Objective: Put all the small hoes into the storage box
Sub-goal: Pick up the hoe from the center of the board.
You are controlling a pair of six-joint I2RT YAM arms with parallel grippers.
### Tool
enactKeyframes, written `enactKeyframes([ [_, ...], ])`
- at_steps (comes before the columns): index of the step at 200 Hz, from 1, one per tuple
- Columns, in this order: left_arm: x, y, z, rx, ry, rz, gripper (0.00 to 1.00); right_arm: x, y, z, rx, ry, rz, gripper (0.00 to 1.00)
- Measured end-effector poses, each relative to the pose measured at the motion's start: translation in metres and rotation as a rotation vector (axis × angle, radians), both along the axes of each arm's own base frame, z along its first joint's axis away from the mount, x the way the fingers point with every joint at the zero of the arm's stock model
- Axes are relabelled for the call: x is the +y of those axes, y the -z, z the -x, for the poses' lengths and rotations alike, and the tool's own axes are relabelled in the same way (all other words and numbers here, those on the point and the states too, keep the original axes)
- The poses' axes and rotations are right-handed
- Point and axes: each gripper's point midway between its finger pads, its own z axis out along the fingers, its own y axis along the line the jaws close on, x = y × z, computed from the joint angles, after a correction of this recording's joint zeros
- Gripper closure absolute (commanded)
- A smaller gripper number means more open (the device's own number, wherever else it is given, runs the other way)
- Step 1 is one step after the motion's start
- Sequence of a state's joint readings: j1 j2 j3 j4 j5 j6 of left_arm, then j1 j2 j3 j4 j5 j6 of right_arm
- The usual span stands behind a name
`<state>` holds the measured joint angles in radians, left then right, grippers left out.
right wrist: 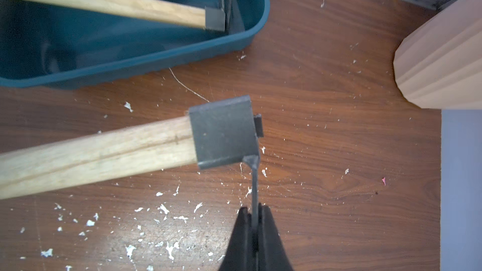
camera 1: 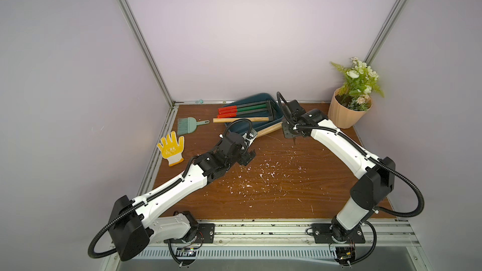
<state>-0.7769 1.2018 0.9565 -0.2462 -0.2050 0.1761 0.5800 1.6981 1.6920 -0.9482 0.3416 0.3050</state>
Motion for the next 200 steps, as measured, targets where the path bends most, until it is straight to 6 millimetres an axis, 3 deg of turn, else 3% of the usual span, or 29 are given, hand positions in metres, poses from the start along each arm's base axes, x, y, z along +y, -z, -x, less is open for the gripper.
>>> enactKeyframes([
  [38,0.0,0.011,-0.004,0.033,-0.005,-0.069,0.13,-0.001,-0.009,0.002,0.003,-0.027,0.011,1.0],
  [81,0.025,0.003,-0.021,-0.051,-0.147,-0.154,0.15,-0.001,-0.014,0.015,0.038,-0.058,-0.007,1.0],
  [128,0.037,-0.003,-0.029,-0.1,-0.221,-0.187,0.15,-0.005,-0.046,0.035,-0.002,-0.077,-0.073,1.0],
  [159,0.038,-0.002,-0.03,-0.107,-0.228,-0.197,0.17,-0.003,-0.06,0.037,-0.02,-0.089,-0.106,1.0],
  [176,0.04,-0.002,-0.032,-0.113,-0.237,-0.206,0.22,0.0,-0.058,0.04,-0.007,-0.101,-0.117,1.0],
  [200,0.041,-0.001,-0.033,-0.119,-0.252,-0.219,0.41,0.001,-0.051,0.042,0.012,-0.1,-0.12,1.0],
])
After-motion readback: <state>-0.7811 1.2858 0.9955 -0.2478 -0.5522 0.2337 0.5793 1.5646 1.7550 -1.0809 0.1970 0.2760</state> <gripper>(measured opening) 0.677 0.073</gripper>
